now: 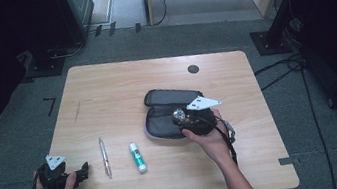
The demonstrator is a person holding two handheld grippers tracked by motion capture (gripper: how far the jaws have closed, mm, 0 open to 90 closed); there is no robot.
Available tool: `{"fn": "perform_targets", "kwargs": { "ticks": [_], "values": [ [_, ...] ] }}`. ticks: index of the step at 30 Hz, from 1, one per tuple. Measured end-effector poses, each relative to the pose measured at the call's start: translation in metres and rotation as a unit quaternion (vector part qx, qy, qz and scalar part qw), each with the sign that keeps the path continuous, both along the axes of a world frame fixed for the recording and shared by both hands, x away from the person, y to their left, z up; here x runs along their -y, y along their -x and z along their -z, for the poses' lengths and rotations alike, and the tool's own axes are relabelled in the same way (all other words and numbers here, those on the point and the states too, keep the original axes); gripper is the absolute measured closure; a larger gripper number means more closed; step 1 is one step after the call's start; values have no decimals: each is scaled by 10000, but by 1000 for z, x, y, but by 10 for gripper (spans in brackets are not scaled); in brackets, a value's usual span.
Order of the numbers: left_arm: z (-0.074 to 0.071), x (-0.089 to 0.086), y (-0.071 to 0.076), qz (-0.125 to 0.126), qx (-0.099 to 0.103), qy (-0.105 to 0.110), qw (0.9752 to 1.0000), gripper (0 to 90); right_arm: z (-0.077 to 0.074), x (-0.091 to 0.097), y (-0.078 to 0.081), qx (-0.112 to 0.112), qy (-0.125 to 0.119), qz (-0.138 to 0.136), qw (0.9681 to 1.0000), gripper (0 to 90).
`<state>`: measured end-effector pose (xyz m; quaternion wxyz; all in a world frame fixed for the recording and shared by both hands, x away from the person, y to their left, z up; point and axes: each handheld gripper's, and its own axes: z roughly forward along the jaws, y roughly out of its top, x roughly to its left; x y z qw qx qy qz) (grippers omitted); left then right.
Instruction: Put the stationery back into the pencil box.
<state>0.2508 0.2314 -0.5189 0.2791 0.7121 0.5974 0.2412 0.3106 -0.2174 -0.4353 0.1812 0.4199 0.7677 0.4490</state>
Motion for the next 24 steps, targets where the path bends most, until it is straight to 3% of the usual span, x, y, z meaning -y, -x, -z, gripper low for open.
{"fn": "perform_targets", "kwargs": {
  "ticks": [6,24],
  "values": [
    [0,0,0,1,0,-1,10000,0,6,-4,-14,-74,65,45,9999,418],
    [0,0,0,-1,0,1,10000,0,28,-19,-36,-371,250,128,9989,417]
  ]
}}
